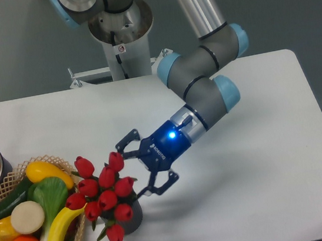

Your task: Insert the flowers into the vase

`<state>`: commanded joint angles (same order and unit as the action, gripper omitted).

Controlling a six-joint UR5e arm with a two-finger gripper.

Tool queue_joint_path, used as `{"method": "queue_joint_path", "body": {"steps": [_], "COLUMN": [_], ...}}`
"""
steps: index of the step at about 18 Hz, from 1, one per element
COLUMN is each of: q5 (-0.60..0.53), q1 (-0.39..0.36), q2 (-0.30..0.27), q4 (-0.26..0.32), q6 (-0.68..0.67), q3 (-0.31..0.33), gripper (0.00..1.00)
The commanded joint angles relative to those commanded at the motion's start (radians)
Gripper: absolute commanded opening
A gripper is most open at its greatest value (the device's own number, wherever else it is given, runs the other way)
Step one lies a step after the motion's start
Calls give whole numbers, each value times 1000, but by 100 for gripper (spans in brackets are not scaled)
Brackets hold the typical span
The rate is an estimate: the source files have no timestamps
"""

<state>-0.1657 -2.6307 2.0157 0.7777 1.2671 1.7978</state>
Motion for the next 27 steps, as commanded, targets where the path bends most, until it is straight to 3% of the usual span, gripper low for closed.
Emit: {"method": "queue_joint_path", "body": {"steps": [4, 11, 17, 27], "q5": [-58, -170, -574, -1152], "q1": [-63, -170, -245, -249], "q2": [-46, -69, -95, -100], "q4": [2, 0, 0, 3], "q6": [0, 9, 14, 159], "q3": [12, 3, -28, -52], "gripper": [100, 100, 100, 100]}}
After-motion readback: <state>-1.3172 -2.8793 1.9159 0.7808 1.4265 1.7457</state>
